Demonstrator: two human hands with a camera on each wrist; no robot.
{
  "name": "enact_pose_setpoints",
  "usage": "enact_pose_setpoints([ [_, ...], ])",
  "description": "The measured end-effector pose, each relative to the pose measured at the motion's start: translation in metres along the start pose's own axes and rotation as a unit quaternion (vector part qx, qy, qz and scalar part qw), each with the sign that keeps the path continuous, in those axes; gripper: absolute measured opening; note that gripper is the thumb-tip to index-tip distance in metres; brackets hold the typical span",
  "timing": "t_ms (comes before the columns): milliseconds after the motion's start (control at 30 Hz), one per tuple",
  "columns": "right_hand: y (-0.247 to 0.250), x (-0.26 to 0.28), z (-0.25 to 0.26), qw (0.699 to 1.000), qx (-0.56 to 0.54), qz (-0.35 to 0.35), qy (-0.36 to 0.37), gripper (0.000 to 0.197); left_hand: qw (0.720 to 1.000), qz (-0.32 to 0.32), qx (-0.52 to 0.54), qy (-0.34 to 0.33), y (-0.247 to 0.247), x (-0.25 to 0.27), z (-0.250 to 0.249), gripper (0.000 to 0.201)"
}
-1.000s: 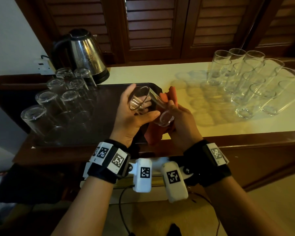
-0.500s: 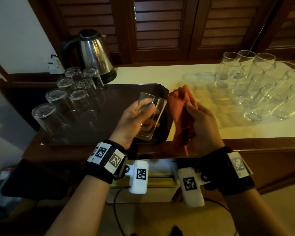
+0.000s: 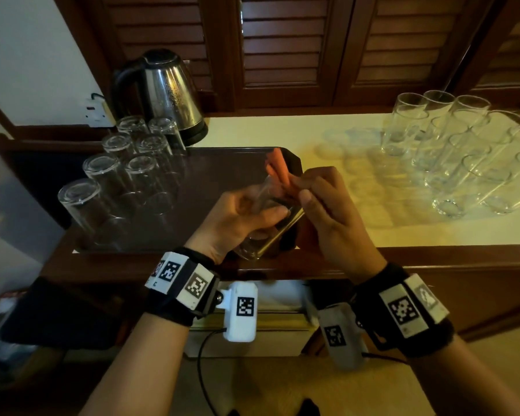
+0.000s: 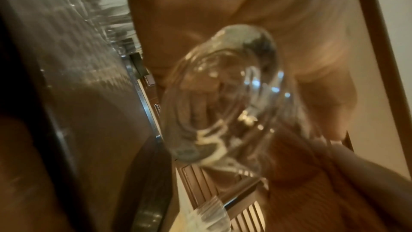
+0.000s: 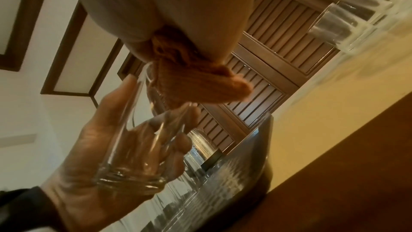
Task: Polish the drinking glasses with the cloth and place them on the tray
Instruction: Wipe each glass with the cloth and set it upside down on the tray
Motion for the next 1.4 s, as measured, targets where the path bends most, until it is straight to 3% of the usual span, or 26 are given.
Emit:
enact_pose_setpoints([
  [200,0.015,-0.004,0.002,0.990,0.021,0.140,-0.003,0.055,0.999,0.010,-0.021,-0.029,0.009,-0.001,-0.007,0.029],
  [333,0.018,0.000,0.007,0.967,0.042,0.251,0.011,0.048,0.994,0.056,-0.089,-0.028,0.010,0.001,-0.011,0.049],
  [433,0.029,-0.006,0.013,0.953,0.112,0.280,0.015,0.047,0.994,0.070,-0.080,-0.015,0.006,0.001,-0.006,0.051],
  [567,0.060,-0.018,0.011,0.973,0.004,0.218,-0.078,0.039,0.996,0.071,-0.061,0.002,0.004,-0.001,-0.002,0.048],
  [700,0.051,-0.009,0.007,0.997,-0.013,0.070,-0.014,0.026,0.998,0.065,-0.020,-0.011,0.001,-0.003,-0.005,0.063],
  [767,0.037,-0.001,-0.001,0.998,-0.046,0.041,-0.001,0.023,0.998,0.065,-0.004,-0.013,-0.002,-0.004,-0.006,0.054],
  [833,0.028,0.004,-0.006,0.995,-0.083,0.057,-0.023,0.021,0.998,0.068,-0.014,-0.004,-0.003,-0.005,-0.007,0.039],
  [900,0.025,0.007,-0.008,0.984,-0.113,0.134,-0.042,0.029,0.998,0.058,-0.034,0.001,-0.004,-0.005,-0.007,0.028],
  [1000,0.023,0.005,-0.016,0.980,-0.054,0.189,-0.038,0.045,0.997,0.050,-0.061,0.003,-0.012,-0.006,-0.006,0.027],
  [1067,0.020,0.002,-0.022,0.984,-0.067,0.161,-0.042,0.037,0.998,0.042,-0.042,0.021,-0.017,-0.007,-0.002,0.041],
  [1167,0.016,0.002,-0.029,0.987,-0.106,0.115,-0.033,0.027,0.998,0.038,-0.012,0.047,-0.015,-0.010,0.001,0.088],
  [1200,0.016,0.002,-0.030,0.986,-0.123,0.105,-0.029,0.023,0.998,0.050,0.009,0.047,-0.012,-0.010,0.001,0.094],
  [1300,0.021,-0.003,-0.026,0.981,-0.185,0.059,-0.008,0.026,0.994,0.061,0.080,0.041,-0.002,-0.006,-0.001,0.089],
  [1400,0.027,-0.014,-0.019,0.988,-0.133,0.070,0.034,0.040,0.989,0.079,0.121,0.044,0.001,-0.001,0.000,0.083],
])
Point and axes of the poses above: each hand's wrist, its own x-axis away from the middle knuckle, its own y-axis out of the back of the hand, z = x × y, the point moved 1 cm from there along -x, towards the middle knuckle, and after that the axes turned 5 degrees about x, right-handed, at the moved point
